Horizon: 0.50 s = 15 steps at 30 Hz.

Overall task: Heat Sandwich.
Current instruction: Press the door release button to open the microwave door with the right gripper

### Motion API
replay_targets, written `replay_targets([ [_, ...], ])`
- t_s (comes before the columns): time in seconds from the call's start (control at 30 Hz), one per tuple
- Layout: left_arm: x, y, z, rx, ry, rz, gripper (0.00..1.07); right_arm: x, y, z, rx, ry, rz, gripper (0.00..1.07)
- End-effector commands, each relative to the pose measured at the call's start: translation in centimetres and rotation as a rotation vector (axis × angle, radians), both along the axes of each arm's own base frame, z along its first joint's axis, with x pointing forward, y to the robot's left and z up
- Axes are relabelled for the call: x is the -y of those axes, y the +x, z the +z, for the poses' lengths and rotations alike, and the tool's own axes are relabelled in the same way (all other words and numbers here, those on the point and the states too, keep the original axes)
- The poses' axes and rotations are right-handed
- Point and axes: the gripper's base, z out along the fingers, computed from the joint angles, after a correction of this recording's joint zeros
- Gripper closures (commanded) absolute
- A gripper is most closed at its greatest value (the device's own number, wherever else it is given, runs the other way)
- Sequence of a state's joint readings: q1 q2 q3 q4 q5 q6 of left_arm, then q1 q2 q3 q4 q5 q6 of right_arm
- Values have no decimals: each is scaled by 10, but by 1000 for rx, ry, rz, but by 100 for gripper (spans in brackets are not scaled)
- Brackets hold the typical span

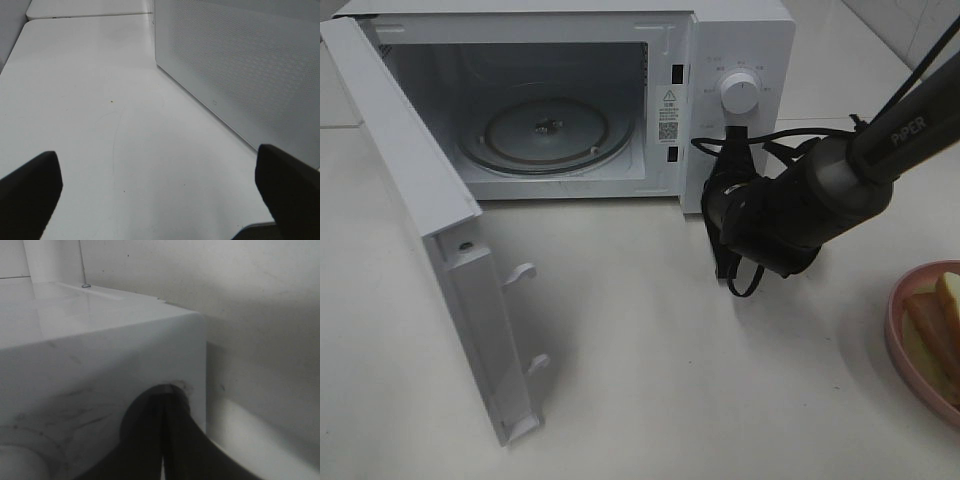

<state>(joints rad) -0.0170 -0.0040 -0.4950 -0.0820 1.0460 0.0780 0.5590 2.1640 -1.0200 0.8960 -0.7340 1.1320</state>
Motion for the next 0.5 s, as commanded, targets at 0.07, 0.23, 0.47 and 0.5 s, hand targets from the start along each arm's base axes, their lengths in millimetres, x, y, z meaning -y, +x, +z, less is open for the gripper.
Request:
replay_targets([
  [0.07,1,-3,0,27,-10,-3,9,4,20,36,180,-42,43,107],
  [0.23,1,-3,0,27,-10,-3,9,7,8,29,103,-48,70,107],
  [0.47,1,-3,0,27,-10,-3,9,13,-7,31,52,-52,91,107],
  [0.5,1,-3,0,27,-10,-3,9,14,-10,33,49,-53,92,107],
])
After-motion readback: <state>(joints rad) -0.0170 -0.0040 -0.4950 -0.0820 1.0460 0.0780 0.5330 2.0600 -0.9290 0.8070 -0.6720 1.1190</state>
